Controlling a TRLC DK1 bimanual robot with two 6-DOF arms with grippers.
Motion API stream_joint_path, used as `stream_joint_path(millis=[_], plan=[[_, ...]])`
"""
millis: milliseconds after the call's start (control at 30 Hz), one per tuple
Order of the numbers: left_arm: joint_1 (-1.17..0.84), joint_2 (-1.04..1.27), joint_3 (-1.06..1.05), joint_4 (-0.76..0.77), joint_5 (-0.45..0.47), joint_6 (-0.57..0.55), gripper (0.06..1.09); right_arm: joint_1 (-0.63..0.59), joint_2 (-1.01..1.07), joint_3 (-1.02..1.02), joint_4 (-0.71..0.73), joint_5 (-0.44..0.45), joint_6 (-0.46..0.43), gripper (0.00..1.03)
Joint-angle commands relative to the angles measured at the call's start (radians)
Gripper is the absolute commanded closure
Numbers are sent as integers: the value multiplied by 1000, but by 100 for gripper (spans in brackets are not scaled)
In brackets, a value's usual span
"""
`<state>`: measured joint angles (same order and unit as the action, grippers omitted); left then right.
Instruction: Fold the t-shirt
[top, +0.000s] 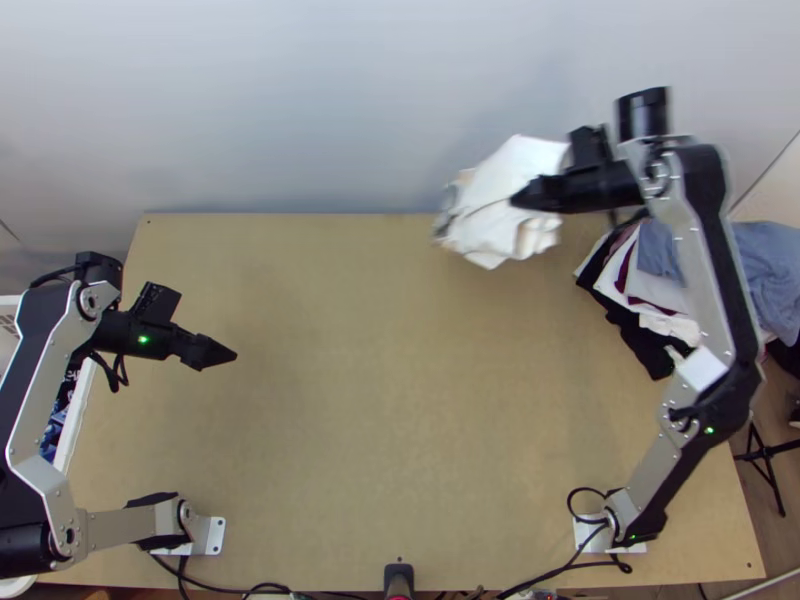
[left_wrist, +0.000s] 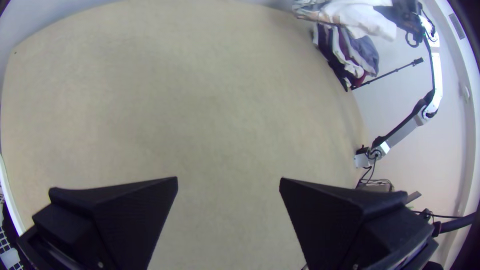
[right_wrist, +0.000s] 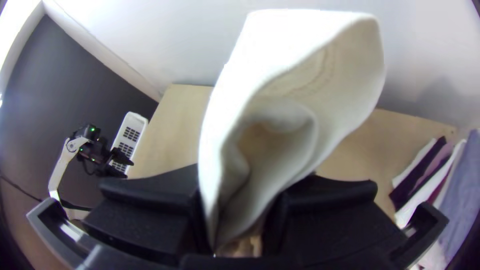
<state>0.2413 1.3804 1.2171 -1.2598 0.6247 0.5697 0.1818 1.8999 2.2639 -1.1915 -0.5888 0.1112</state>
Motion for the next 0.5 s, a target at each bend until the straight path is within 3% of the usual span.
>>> stream_joint_path(millis=[0, 467], plan=[[-2, 17, -4, 0, 0, 25, 10, -146, -65, 49, -59, 99, -88, 100], [-10, 49, 5, 0, 0, 50, 10, -413, -150, 85, -123, 175, -295, 100]])
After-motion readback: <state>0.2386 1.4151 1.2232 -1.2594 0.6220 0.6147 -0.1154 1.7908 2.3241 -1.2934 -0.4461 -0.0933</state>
